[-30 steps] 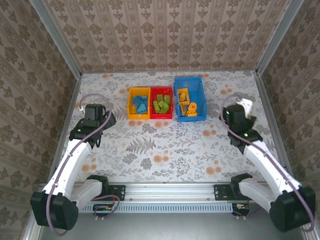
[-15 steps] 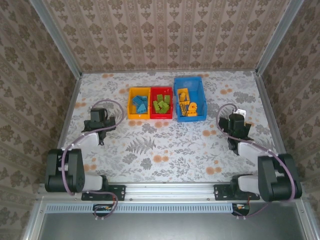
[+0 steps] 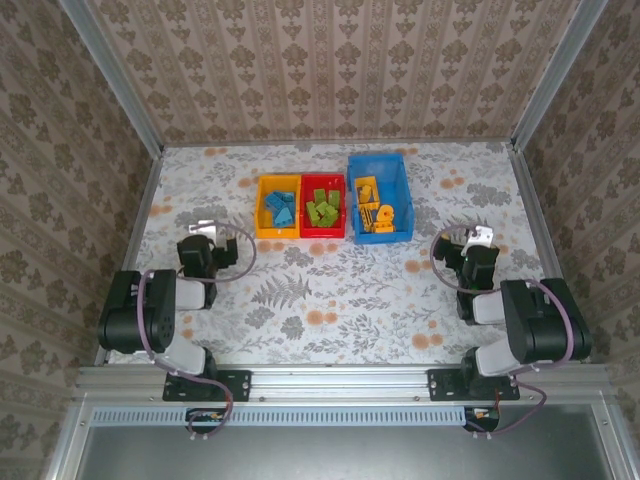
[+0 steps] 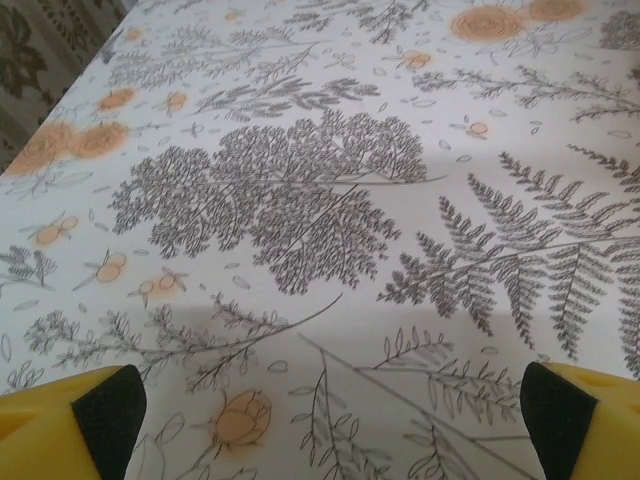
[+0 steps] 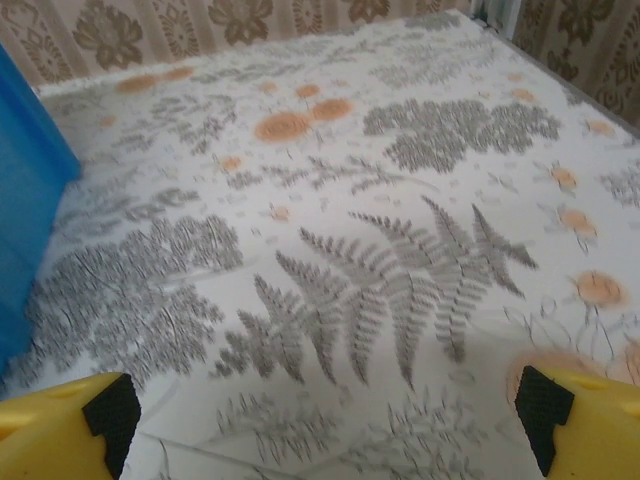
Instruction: Sort the legos into containers by color
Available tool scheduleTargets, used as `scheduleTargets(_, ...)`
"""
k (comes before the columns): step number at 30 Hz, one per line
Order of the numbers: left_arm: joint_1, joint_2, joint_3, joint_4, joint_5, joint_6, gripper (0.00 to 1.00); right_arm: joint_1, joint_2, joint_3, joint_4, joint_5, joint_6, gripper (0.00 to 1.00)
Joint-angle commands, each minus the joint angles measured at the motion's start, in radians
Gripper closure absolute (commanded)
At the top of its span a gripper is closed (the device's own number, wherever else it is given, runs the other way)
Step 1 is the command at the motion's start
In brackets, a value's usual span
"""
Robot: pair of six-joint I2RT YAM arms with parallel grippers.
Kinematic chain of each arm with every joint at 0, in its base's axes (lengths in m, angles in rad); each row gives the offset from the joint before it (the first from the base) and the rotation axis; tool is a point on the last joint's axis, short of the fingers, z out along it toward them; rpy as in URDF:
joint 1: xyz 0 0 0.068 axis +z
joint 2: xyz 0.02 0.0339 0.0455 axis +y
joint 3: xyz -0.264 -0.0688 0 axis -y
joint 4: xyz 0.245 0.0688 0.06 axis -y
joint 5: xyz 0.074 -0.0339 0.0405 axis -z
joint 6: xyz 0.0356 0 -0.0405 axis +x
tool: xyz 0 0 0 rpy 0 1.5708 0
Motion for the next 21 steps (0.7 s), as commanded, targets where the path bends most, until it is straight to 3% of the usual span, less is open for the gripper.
scheduleTargets(1, 0.017, -0.005, 0.056, 0.064, 0.042, 0.009, 0.0, -0.001, 0.064, 0.033, 0.218, -0.048, -0.015, 0.0)
scheduleTargets(3, 0.018, -0.007, 0.057, 0.06, 0.041, 0.007, 0.0, 0.01, 0.003, 0.09, 0.02, -0.041, -0.023, 0.0)
scheduleTargets(5, 0.018, -0.007, 0.057, 0.061, 0.04, 0.006, 0.0, 0.03, 0.033, 0.117, 0.022, -0.015, -0.043, 0.0)
scheduleTargets(9, 0.018, -0.004, 0.057, 0.059, 0.04, 0.006, 0.0, 0.083, 0.035, 0.214, -0.161, 0.059, -0.083, 0.0)
scheduleTargets(21, 0.016, -0.004, 0.059, 0.059, 0.038, 0.009, 0.0, 0.092, 0.03, 0.191, -0.124, 0.054, -0.096, 0.0)
